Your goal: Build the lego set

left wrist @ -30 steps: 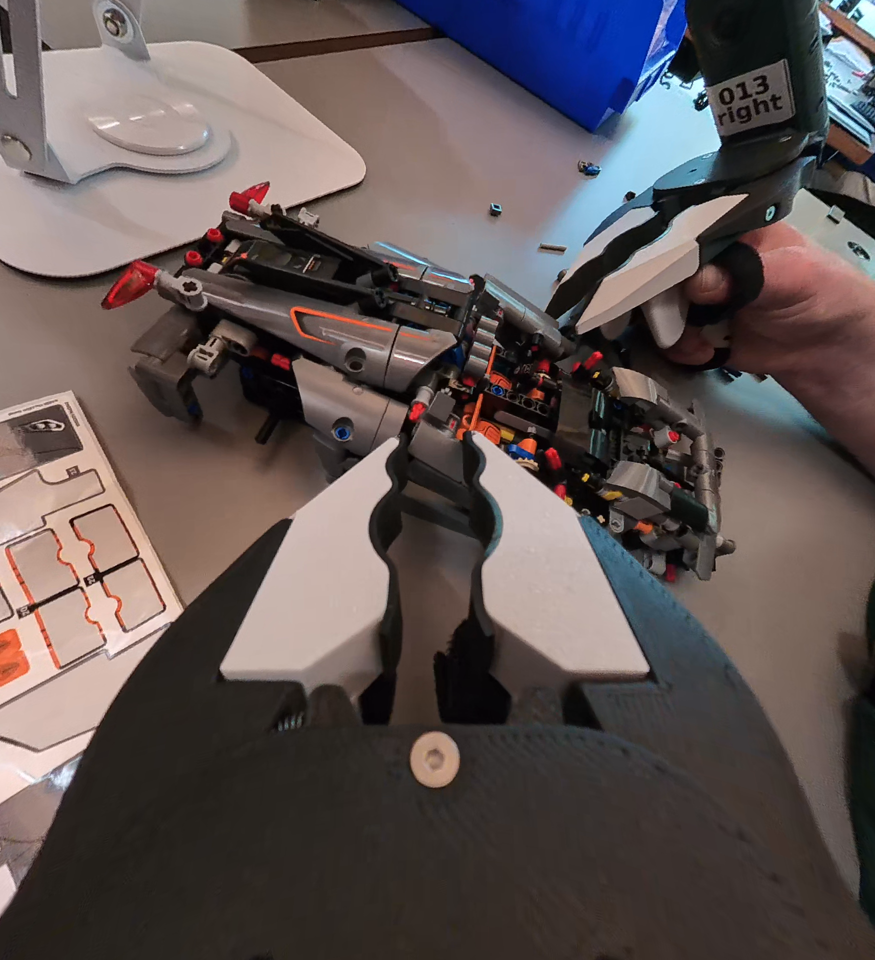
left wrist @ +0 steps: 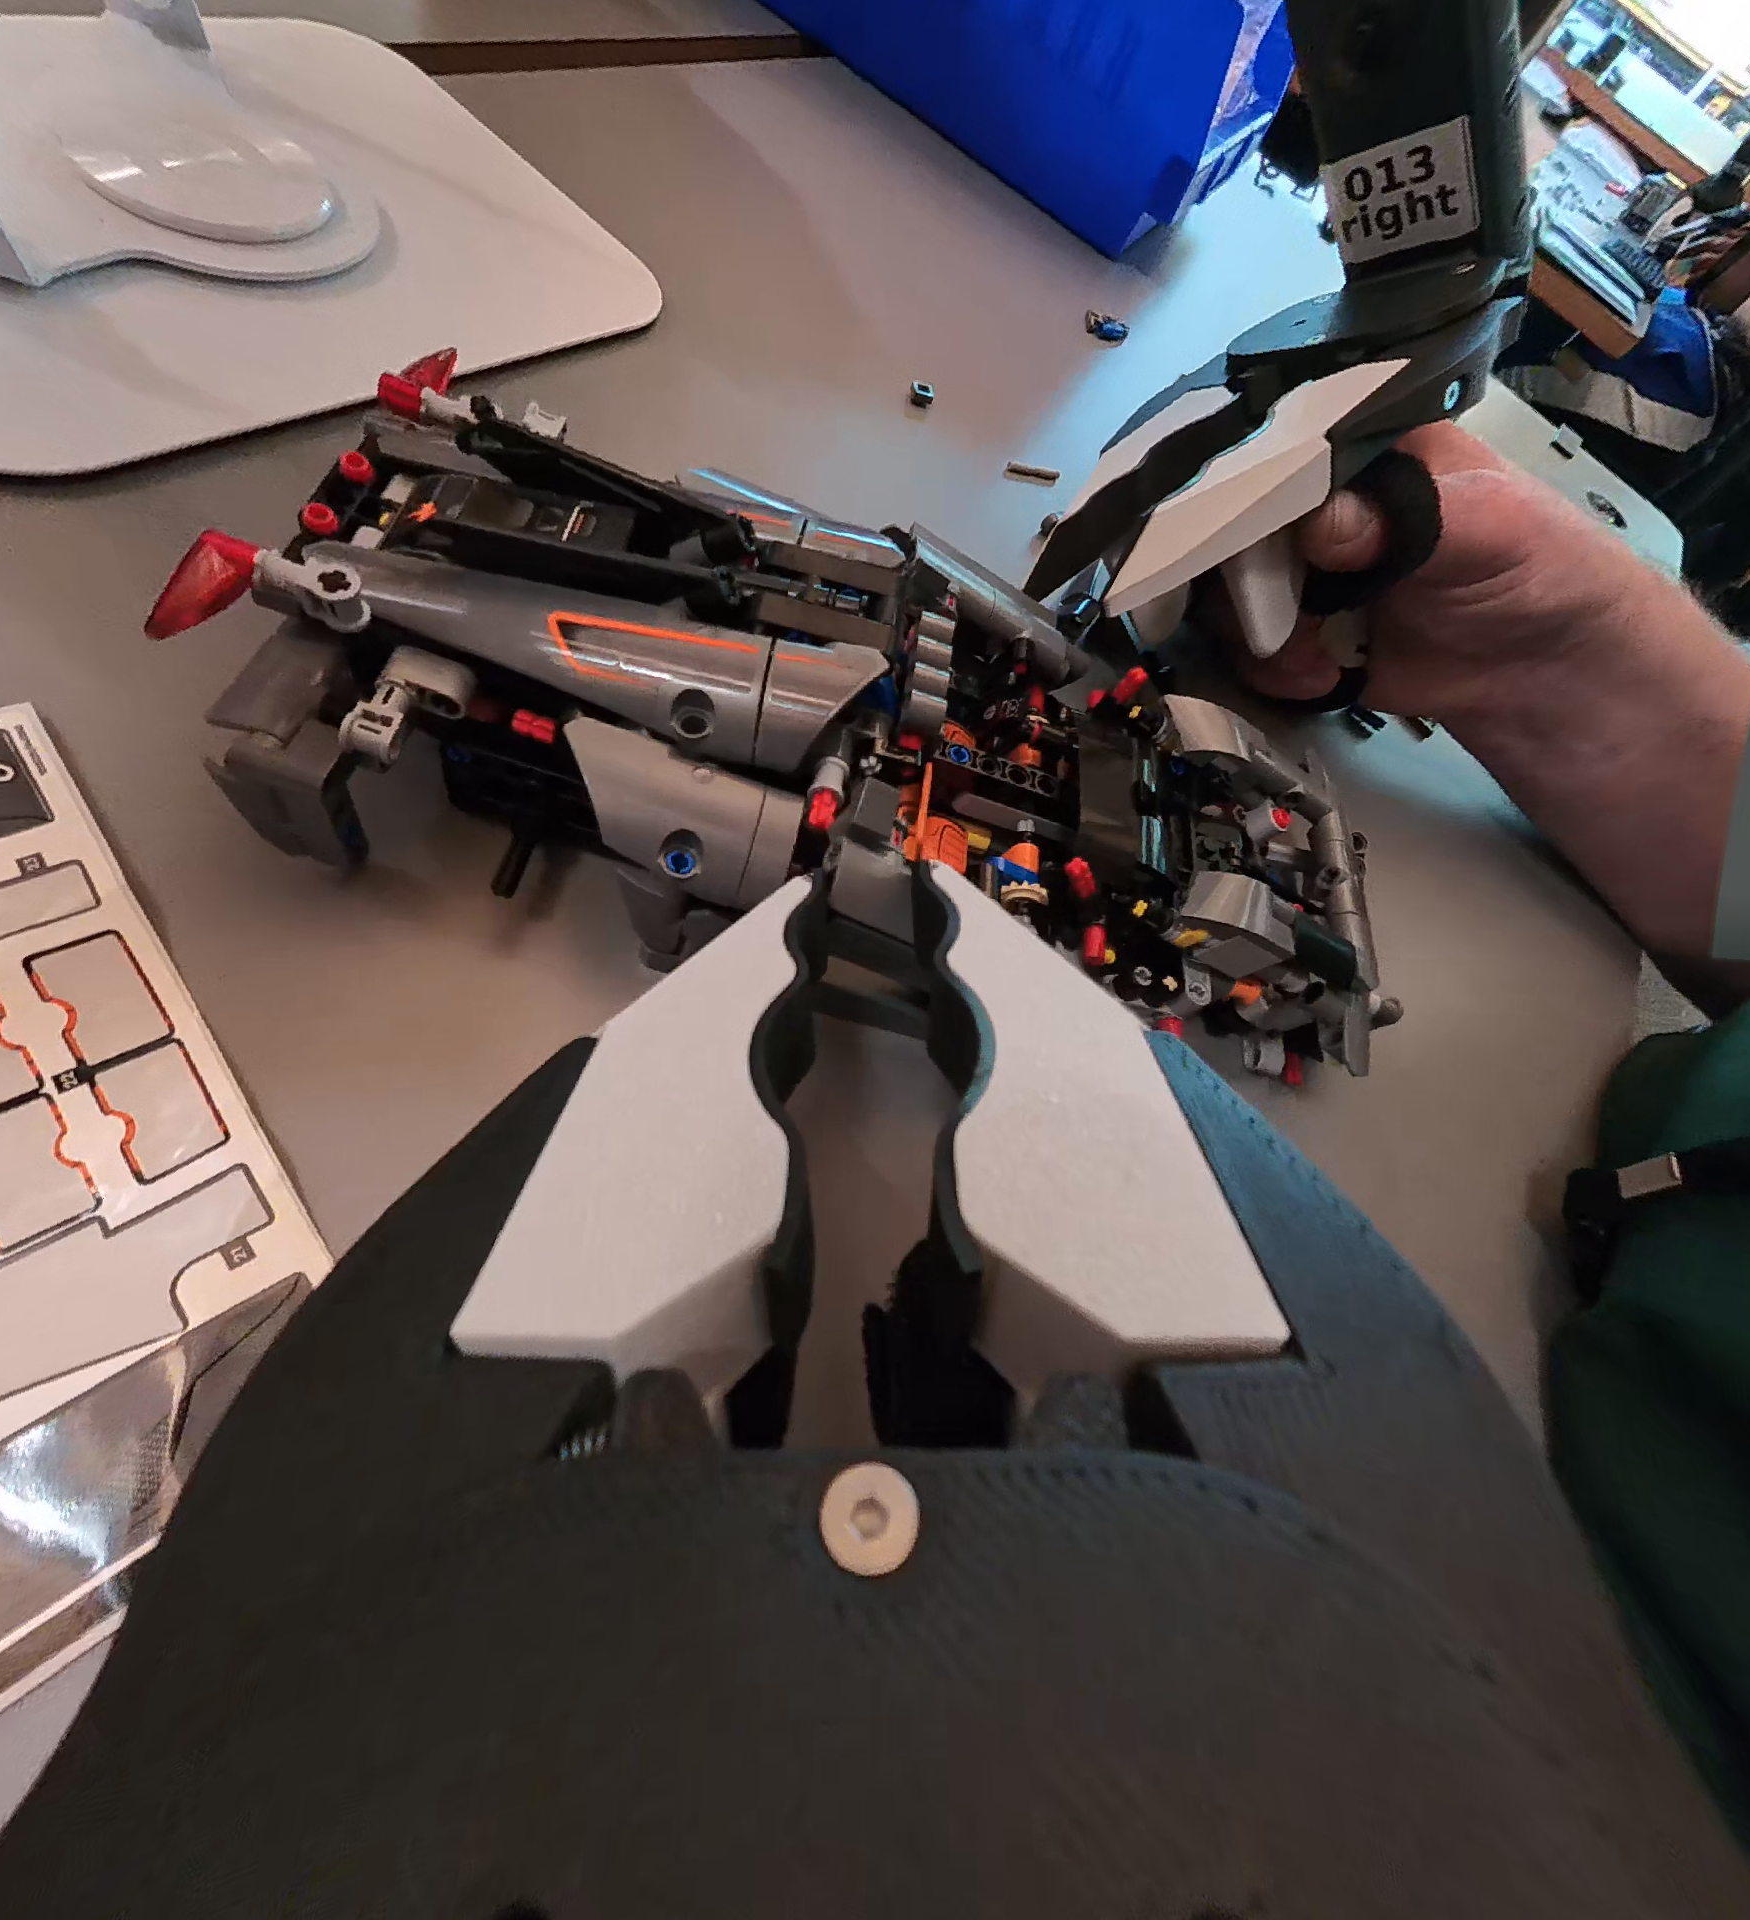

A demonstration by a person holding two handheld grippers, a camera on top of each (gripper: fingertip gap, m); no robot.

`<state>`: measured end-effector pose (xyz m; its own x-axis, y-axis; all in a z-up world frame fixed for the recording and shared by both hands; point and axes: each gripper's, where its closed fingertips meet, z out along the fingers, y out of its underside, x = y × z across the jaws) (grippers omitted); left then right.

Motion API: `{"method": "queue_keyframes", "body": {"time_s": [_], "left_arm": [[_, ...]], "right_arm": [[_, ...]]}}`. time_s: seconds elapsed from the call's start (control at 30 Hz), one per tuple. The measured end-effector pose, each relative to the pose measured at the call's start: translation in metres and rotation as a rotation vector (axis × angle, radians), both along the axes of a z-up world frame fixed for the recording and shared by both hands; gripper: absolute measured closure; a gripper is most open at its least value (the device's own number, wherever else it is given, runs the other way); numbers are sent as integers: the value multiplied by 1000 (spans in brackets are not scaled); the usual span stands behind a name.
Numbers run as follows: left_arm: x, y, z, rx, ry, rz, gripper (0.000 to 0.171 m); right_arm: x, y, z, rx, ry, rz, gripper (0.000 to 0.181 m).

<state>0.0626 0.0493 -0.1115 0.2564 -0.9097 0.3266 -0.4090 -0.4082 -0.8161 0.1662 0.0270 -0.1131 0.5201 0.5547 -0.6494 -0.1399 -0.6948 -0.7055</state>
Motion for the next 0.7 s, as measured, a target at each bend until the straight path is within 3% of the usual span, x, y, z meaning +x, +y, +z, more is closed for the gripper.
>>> {"method": "queue_keyframes", "body": {"time_s": [0.7], "left_arm": [[-6,-14,-6,-88,-10,-19,161]], "right_arm": [[0,0,0,-2,-1,5,161]]}}
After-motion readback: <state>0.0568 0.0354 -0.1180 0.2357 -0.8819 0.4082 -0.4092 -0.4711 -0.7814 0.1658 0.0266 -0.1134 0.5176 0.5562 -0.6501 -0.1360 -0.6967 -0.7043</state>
